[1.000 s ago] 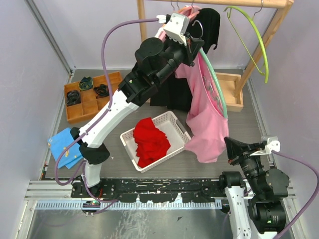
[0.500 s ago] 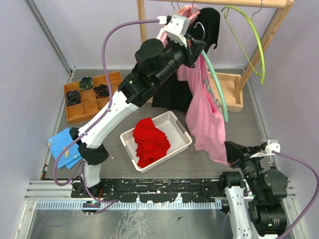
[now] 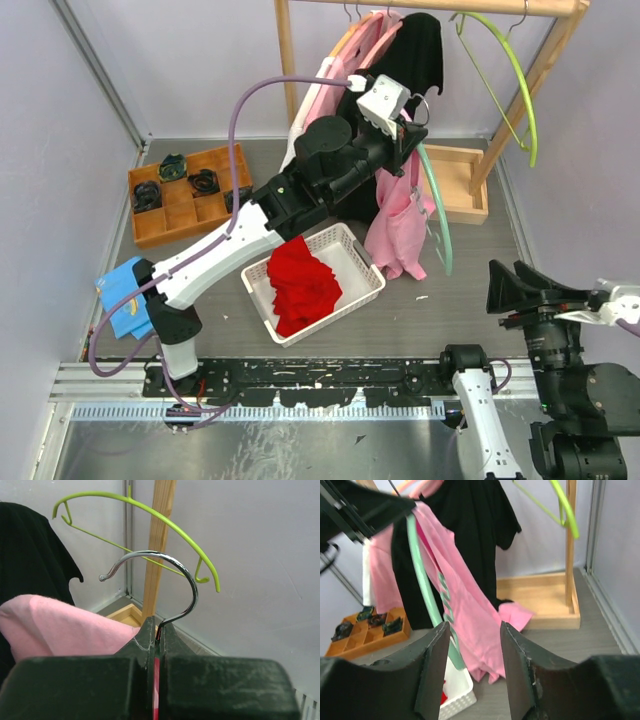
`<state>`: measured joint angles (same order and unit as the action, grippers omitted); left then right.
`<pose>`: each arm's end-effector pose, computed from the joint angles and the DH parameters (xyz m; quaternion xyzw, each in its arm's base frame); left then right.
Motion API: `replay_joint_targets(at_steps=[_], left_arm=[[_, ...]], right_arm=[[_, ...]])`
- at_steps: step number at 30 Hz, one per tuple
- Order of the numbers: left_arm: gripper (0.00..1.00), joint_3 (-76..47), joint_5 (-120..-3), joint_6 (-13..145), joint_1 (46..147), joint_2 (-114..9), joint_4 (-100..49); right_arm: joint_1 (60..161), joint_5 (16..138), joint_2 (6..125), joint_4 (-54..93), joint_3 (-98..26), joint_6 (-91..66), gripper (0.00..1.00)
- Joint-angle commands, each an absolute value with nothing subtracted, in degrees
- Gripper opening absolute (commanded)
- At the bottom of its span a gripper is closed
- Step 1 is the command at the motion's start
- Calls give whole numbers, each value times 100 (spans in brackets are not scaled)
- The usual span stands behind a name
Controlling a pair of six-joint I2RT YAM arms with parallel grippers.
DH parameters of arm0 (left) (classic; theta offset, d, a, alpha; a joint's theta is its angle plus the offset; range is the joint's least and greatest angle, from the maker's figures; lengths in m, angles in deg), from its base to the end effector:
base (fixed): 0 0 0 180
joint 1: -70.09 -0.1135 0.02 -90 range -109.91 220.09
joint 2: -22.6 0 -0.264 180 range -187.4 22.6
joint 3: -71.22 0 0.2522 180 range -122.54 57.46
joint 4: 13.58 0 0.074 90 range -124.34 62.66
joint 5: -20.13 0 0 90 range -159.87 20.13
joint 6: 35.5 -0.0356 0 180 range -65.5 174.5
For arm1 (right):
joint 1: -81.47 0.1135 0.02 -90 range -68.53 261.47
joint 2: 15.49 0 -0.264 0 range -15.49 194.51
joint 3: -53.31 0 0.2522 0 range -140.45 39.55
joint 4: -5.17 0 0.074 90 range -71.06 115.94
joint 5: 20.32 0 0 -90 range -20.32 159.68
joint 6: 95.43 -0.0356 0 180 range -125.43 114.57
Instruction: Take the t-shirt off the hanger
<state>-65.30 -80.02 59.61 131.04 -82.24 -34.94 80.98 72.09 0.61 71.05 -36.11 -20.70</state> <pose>0.2043 -0.3550 0.5207 0.2388 0.5957 -0.3694 0.6721 -0.0526 0.0019 0.4425 0.0748 0.6555 0.1104 0.7433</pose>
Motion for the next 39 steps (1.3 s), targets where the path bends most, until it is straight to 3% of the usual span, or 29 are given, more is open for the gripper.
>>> replay_joint_targets(at_steps=[1, 11, 21, 39], left_arm=[[0, -6375, -8244, 6047, 13220, -8110, -3355], [0, -7486, -8306, 5859, 13487, -8757, -3989], [0, -8359, -8307, 5643, 13846, -9174, -4405], [0, -7974, -8079, 5471, 13961, -8865, -4494]], right_arm=[[8093, 7326, 589, 6647, -4242, -1877, 52], [8085, 8380, 1354, 6462, -4735, -1640, 58], [8085, 8505, 1621, 6285, -4732, -1494, 60], [8086, 8207, 1982, 6924, -4955, -1097, 62]])
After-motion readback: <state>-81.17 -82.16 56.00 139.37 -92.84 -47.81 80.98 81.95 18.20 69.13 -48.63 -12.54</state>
